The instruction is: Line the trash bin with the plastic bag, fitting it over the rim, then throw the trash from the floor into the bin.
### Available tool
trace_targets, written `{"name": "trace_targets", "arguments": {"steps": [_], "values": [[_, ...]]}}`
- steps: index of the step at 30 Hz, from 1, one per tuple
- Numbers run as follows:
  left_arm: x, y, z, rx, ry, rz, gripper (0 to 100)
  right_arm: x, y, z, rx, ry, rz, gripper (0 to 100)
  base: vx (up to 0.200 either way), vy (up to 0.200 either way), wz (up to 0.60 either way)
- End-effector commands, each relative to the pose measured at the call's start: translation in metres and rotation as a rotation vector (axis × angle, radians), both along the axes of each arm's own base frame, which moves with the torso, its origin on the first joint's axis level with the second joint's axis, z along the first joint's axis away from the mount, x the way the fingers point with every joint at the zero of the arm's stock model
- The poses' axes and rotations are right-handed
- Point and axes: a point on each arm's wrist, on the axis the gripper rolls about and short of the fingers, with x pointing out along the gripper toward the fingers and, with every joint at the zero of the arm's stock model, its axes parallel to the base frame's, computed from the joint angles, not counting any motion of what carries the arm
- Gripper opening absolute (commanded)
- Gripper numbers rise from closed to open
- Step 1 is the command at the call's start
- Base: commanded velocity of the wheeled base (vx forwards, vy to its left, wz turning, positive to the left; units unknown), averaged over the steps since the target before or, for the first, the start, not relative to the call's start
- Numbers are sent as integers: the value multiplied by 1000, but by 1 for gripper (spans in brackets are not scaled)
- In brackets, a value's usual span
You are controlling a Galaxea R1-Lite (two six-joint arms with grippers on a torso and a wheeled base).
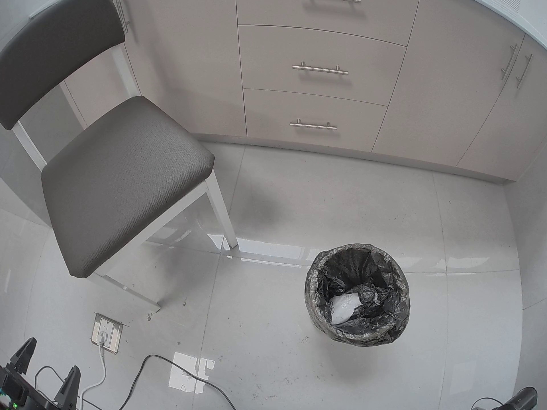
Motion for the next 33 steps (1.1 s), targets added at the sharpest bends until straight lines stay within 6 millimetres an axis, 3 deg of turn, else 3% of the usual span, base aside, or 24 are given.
{"name": "trace_targets", "arguments": {"steps": [1,2,4,9,20,29,33], "values": [[1,0,-5,1,18,0,100,153,1,-51,172,97,66,0,0,0,0],[1,0,-5,2,17,0,100,179,1,-80,181,171,37,0,0,0,0],[1,0,-5,2,17,0,100,199,0,-111,185,253,16,0,0,0,0],[1,0,-5,2,17,0,100,217,0,-147,151,312,-24,0,0,0,0],[1,0,-5,2,17,0,100,217,0,-150,136,337,-3,0,0,0,0],[1,0,-5,2,17,0,100,217,5,-150,-22,361,163,0,0,0,0],[1,0,-5,2,17,0,100,217,5,-150,26,357,171,0,0,0,0]]}}
